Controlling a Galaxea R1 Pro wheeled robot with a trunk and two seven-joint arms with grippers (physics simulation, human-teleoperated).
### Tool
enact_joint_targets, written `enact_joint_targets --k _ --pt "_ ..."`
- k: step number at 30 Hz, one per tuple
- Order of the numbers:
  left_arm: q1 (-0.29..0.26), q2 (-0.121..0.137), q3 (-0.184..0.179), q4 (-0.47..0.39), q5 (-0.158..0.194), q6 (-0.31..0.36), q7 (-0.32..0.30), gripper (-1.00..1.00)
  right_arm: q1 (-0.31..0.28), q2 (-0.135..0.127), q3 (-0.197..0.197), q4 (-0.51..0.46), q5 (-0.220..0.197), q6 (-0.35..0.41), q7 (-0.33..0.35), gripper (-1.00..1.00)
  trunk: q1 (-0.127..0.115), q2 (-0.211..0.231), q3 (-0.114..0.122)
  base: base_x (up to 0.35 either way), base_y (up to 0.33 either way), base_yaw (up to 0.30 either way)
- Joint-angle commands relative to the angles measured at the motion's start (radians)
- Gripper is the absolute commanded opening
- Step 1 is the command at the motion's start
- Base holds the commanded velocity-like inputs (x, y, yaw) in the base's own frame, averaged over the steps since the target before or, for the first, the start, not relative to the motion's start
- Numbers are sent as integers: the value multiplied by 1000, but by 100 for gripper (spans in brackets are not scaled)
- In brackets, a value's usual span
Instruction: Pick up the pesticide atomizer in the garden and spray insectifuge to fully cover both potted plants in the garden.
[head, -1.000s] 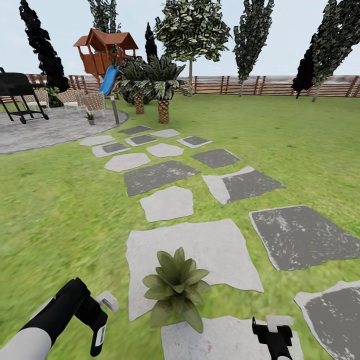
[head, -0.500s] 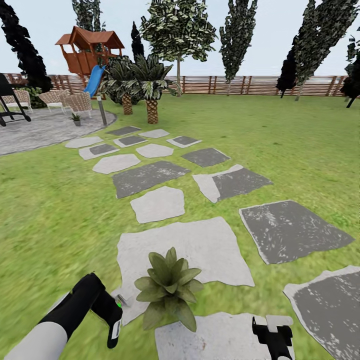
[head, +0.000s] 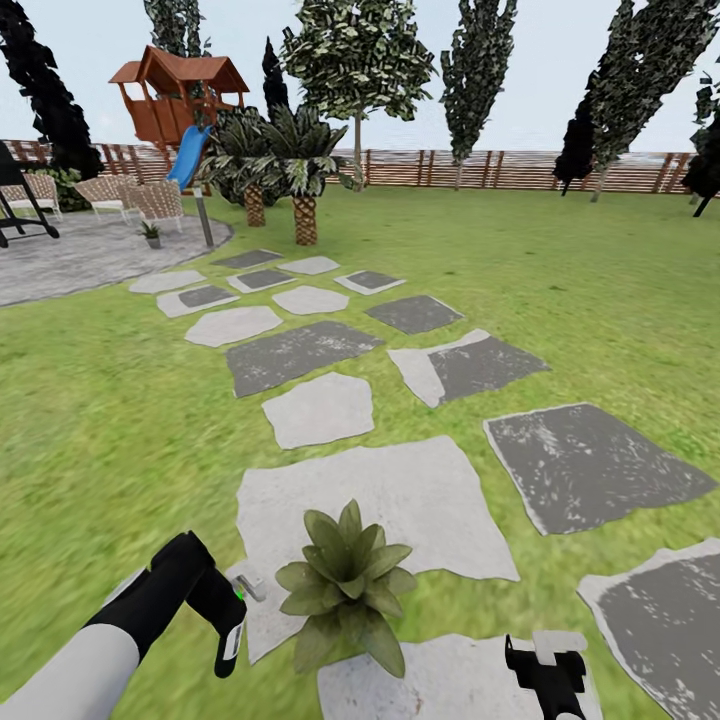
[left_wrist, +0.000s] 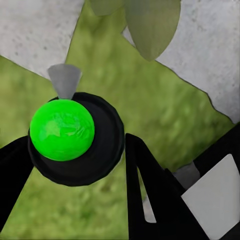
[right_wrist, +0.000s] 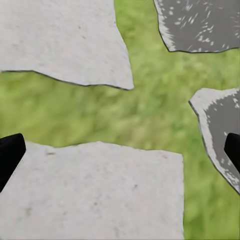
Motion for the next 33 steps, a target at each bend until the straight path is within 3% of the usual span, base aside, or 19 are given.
enact_joint_targets --k 1,17,33 --pt "0 1 -3 -2 -4 6 -6 -100 -1 0 8 1 1 -1 -8 100 0 0 -1 43 45 0" --pt "36 3 -16 -1 -5 -8 -4 -100 -1 0 8 1 1 -1 -8 100 0 0 -1 5 5 0" --pt "30 6 -14 -18 -6 -6 -6 -100 -1 1 8 -1 -2 -1 -12 100 0 0 -3 0 0 0"
